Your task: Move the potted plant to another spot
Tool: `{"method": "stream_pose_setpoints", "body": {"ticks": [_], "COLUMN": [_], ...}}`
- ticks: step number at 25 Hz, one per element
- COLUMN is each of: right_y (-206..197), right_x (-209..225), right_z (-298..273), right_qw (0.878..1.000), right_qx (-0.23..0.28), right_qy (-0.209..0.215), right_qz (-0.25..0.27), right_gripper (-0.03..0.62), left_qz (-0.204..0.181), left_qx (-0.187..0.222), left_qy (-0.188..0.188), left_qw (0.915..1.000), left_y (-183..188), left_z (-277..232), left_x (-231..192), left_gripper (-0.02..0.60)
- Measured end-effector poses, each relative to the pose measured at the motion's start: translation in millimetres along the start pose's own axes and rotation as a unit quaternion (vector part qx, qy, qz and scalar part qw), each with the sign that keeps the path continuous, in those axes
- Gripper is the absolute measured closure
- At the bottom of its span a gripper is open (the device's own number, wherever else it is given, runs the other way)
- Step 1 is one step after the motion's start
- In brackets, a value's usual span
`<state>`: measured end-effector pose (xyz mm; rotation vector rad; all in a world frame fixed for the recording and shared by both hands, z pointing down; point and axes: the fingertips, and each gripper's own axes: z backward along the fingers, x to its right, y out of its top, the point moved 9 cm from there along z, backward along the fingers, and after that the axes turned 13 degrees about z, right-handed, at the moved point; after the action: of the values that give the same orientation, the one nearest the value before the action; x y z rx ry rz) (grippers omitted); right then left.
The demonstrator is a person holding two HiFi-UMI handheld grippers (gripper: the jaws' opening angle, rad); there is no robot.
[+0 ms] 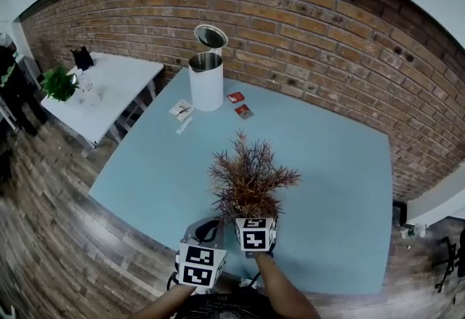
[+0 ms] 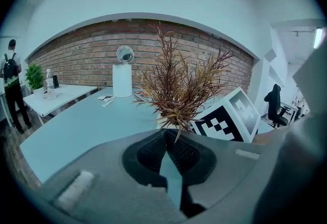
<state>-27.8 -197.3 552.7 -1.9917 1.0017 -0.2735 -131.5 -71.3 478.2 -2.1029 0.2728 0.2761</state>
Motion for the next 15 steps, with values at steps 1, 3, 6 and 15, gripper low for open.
{"method": "stream_pose_setpoints", "body": {"ticks": [1,3,6,15], "right_y": [-1,-5,-12,-28], "right_x": [2,5,9,30], "right_z": [1,2,2,20], "right_qw": [1.000,1.000,1.000,0.999], "right_qx": [-0.001,0.000,0.009,-0.009], "right_qy": [-0.002,-0.005,-0.007,-0.028], "right_qz": [-0.002,-0.005,-0.013,-0.033], "right_gripper": [0.126,0.126,0.126,0.125], "left_qz": [0.000,-0.002,-0.007,-0.018], "left_qx": [-0.001,-0.003,-0.005,-0.011], "left_qy": [-0.003,-0.009,-0.016,-0.039], "left_qw": [1.0000,1.0000,0.9998,0.9990], "left_y": [0,1,0,-4], "left_z": [-1,-3,-5,-15], "left_x": [2,5,11,33], "left_gripper": [0.580,0.580,0.580,0.580]}}
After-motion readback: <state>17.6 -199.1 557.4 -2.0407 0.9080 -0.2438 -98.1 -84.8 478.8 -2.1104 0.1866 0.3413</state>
